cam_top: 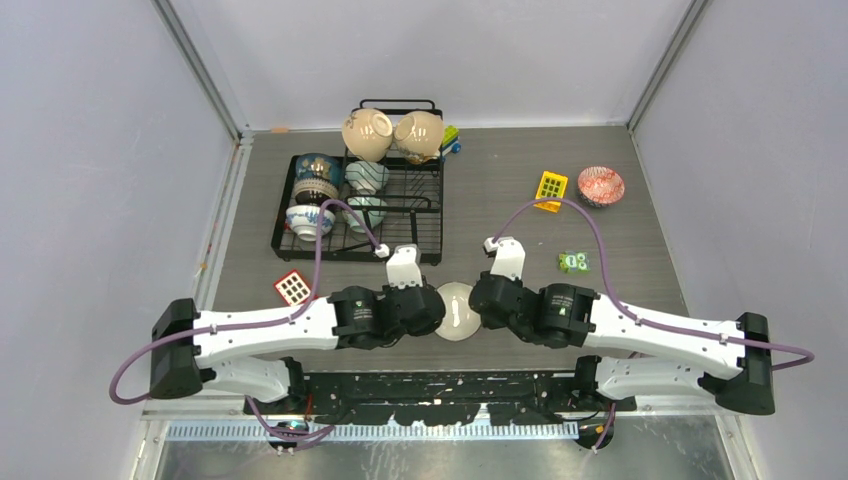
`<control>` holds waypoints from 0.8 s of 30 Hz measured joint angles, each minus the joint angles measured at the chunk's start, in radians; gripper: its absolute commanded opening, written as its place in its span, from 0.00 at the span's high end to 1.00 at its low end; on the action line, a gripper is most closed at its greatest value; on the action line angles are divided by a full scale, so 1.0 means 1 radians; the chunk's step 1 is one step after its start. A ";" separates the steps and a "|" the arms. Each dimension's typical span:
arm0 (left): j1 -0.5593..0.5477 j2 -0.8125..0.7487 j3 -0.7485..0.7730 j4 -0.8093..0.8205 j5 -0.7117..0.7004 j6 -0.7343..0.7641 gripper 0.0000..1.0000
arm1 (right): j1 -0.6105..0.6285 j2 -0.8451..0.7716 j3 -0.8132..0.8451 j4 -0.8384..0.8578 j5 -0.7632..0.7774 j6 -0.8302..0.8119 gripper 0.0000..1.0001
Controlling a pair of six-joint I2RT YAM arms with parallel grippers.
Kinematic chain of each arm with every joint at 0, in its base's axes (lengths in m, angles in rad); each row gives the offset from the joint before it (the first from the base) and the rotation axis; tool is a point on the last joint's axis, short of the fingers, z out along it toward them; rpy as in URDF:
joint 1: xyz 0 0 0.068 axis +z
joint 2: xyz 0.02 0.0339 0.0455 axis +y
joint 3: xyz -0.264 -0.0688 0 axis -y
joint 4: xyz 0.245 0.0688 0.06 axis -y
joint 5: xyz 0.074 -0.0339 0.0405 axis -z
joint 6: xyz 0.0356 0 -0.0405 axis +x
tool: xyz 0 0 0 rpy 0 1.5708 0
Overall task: Unload the bowls from the dish rack
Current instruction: Pick up the bowl from the dish rack.
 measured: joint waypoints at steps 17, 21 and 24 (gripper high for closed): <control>0.001 0.057 0.047 -0.074 0.017 -0.028 1.00 | 0.000 0.062 0.090 -0.056 -0.008 0.006 0.51; 0.001 0.060 0.047 -0.074 0.038 -0.046 1.00 | 0.000 0.069 0.090 -0.062 -0.011 0.003 0.49; 0.001 0.064 0.055 -0.077 0.047 -0.057 1.00 | 0.000 0.085 0.090 -0.064 -0.011 0.003 0.52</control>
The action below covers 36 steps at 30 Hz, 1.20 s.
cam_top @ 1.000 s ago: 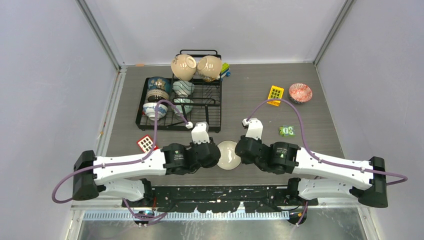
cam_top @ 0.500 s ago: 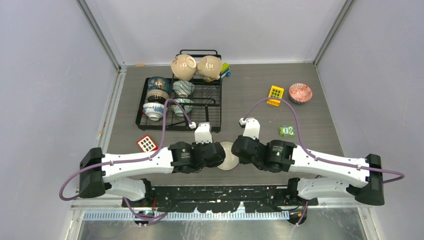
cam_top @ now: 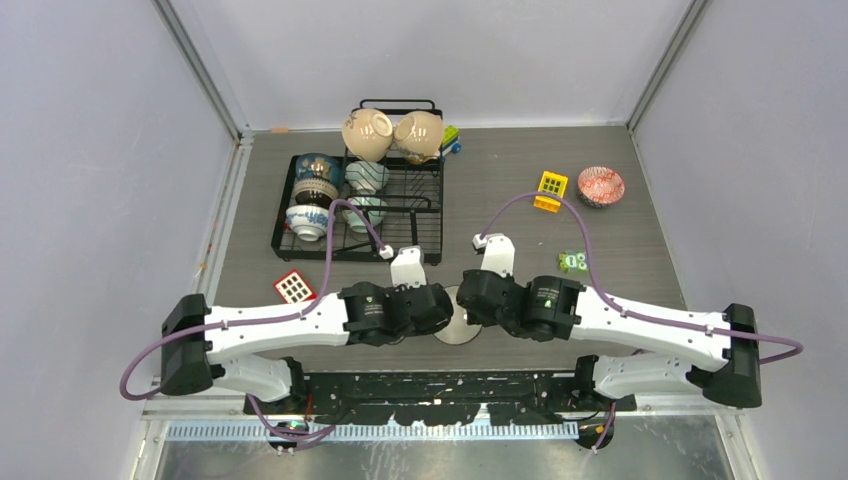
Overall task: Unload the bowls from the dish rack
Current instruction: Pick up the bowl from the dish rack.
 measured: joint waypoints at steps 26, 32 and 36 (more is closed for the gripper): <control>0.000 0.064 0.132 -0.266 -0.009 -0.203 1.00 | -0.009 0.056 0.019 0.015 0.002 -0.050 0.64; 0.000 0.064 0.132 -0.266 -0.009 -0.218 1.00 | -0.010 0.061 0.019 0.046 -0.017 -0.058 0.79; 0.000 0.063 0.132 -0.267 -0.010 -0.219 1.00 | -0.011 0.064 0.019 0.055 -0.030 -0.071 0.97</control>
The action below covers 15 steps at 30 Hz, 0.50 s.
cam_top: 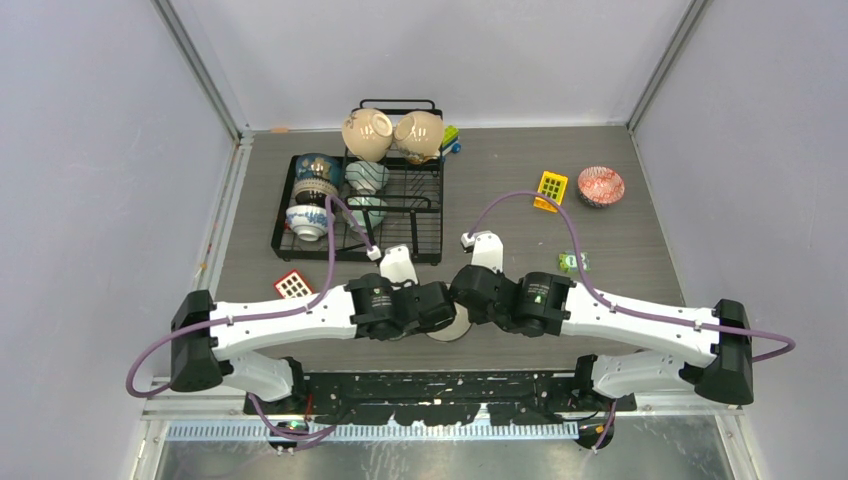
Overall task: Unload the bowls from the dish rack
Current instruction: Pick up the bowl from the dish rack.
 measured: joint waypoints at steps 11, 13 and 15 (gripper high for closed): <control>0.000 -0.029 -0.006 0.032 0.002 0.037 0.66 | -0.001 0.002 0.000 -0.023 0.005 -0.018 0.99; 0.000 -0.048 -0.011 0.059 0.009 0.054 0.46 | -0.001 0.002 -0.001 -0.032 0.008 -0.017 0.99; 0.000 -0.073 -0.020 0.097 0.016 0.077 0.27 | -0.001 0.002 -0.001 -0.032 0.010 -0.016 0.99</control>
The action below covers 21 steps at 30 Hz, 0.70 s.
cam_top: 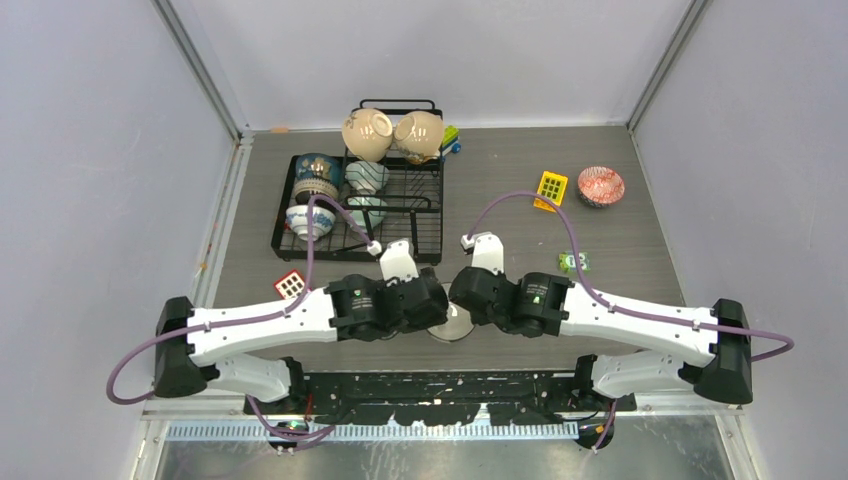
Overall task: Unload the bowls from the dish rack
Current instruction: Pick up the bowl from the dish rack.
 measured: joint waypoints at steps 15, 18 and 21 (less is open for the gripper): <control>0.000 -0.246 -0.065 0.231 0.053 0.382 0.00 | -0.113 -0.084 0.006 -0.127 0.042 -0.064 0.99; 0.000 -0.356 -0.103 0.257 0.051 0.494 0.00 | -0.306 -0.141 0.017 -0.131 0.003 -0.118 0.99; 0.000 -0.481 -0.174 0.283 0.035 0.576 0.00 | -0.516 -0.156 0.054 -0.126 -0.011 -0.161 0.99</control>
